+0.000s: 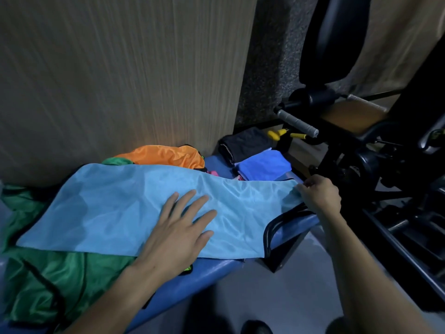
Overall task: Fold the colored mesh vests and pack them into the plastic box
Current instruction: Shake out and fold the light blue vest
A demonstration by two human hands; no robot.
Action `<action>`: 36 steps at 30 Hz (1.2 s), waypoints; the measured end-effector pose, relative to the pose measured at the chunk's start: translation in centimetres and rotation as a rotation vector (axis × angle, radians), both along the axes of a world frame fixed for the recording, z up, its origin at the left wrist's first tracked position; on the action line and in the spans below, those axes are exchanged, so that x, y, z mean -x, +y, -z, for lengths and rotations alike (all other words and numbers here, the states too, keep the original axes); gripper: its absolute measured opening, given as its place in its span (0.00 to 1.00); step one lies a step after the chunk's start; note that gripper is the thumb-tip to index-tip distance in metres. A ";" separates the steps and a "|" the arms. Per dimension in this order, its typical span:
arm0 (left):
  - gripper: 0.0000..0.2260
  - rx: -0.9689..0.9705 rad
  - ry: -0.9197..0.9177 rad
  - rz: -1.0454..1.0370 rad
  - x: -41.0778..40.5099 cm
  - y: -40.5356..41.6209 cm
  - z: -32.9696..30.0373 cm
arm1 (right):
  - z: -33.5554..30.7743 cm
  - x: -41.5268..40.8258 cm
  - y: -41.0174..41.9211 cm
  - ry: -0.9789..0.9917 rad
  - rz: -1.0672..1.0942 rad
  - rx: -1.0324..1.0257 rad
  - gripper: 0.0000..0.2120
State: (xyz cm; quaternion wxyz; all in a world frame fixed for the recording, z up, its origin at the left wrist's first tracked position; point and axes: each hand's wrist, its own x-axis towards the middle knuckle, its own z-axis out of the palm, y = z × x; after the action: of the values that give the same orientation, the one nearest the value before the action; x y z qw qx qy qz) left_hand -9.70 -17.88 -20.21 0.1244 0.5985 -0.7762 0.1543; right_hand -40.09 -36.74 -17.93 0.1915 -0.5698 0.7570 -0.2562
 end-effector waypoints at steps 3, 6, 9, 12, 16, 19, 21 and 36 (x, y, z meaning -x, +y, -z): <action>0.20 -0.018 -0.004 -0.010 -0.1 -0.1 0.4 | 0.1 0.1 0.0 0.067 -0.069 0.007 0.13; 0.19 -0.021 0.010 -0.018 -0.2 -0.1 0.4 | 0.1 -0.1 0.1 0.158 -0.031 -0.045 0.21; 0.19 -0.017 0.007 -0.016 -0.3 0.0 0.6 | -0.2 -0.4 0.3 0.207 0.003 -0.027 0.25; 0.19 -0.007 0.012 -0.016 -0.3 0.0 0.7 | -0.4 0.1 0.4 -0.029 0.060 -0.087 0.30; 0.19 -0.002 0.021 -0.012 -0.3 0.0 0.8 | 0.5 1.8 0.7 -0.360 -0.010 -0.155 0.19; 0.19 0.010 0.037 -0.006 -0.3 -0.1 0.7 | 0.5 2.1 1.0 -0.539 -0.015 -0.072 0.11; 0.19 0.011 0.052 -0.004 -0.1 -0.2 0.5 | 0.5 2.3 1.2 -0.582 -0.026 -0.038 0.11; 0.14 -0.290 0.554 0.058 17.1 -10.4 -5.2 | 0.7 2.9 1.3 -0.774 -0.117 0.035 0.14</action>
State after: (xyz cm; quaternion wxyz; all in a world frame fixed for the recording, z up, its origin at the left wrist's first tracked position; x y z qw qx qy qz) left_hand -26.83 -28.30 -14.97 0.2487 0.6070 -0.7434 -0.1306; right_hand -42.96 -35.48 -18.66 0.4671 -0.4765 0.5907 -0.4537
